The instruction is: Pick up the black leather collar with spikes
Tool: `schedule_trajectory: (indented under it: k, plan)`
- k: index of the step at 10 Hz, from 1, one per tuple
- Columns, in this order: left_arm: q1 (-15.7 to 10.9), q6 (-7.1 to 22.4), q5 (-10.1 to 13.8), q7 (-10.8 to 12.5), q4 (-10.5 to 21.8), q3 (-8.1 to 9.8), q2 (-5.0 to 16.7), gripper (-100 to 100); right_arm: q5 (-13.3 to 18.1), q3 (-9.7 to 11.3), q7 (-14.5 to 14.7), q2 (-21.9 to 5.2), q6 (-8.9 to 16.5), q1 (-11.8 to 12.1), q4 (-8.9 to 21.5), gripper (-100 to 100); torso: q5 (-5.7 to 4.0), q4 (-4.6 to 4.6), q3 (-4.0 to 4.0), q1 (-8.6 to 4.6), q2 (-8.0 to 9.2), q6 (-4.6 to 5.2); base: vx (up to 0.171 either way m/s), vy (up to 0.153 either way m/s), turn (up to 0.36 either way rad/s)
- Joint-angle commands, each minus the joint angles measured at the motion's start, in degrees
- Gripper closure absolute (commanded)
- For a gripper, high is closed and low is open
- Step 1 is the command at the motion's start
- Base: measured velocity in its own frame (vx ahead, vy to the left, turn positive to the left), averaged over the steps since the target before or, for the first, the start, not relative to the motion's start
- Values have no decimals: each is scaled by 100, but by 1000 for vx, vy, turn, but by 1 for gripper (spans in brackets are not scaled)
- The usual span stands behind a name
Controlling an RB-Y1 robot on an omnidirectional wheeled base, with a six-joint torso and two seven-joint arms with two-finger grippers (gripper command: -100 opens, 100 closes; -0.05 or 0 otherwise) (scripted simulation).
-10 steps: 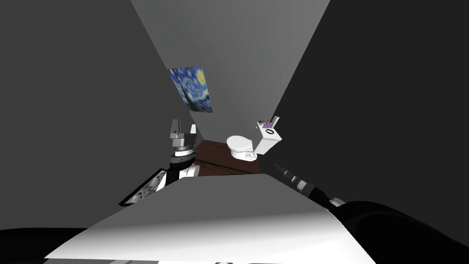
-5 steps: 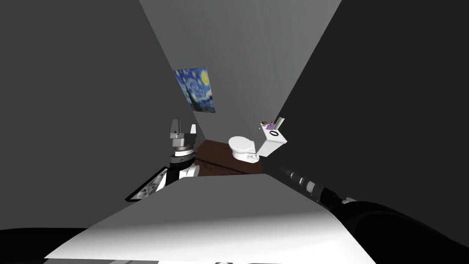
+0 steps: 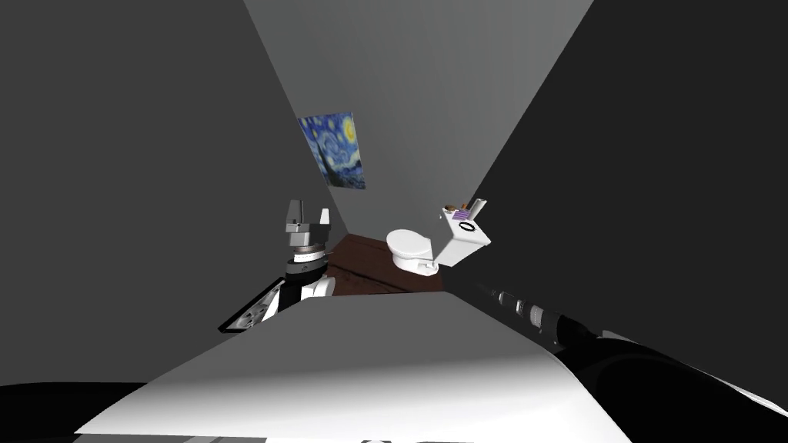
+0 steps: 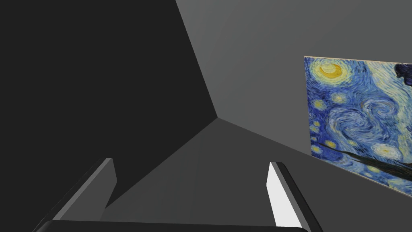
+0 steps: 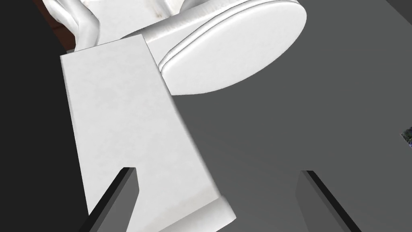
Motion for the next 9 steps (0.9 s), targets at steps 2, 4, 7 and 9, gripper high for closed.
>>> schedule_trajectory:
  k: [2, 4, 7, 9]
  plan:
    - [0, 0, 0, 0, 0, 0, 0, 0, -2, 70, -4, -464, -75, 78, 312, -100, 0, -1, -2, 0, -3, 2, 56, 18, 111]
    - [1, 0, 0, 0, 0, 0, 0, 0, -2, 70, -4, -729, -75, 78, 312, -100, 0, -2, -5, -2, -8, 2, 46, 7, 35]
    - [1, 0, 0, 0, 0, 0, 0, 0, 0, 147, 18, -1344, -184, 224, 703, -100, -2, -1, -3, -4, -4, 3, 59, 7, 114]
    - [1, 0, 0, 0, 0, 1, 0, 0, 4, 187, 28, -1690, -236, 292, 884, -100, -2, -3, -6, -4, -10, 2, 69, 2, 100]
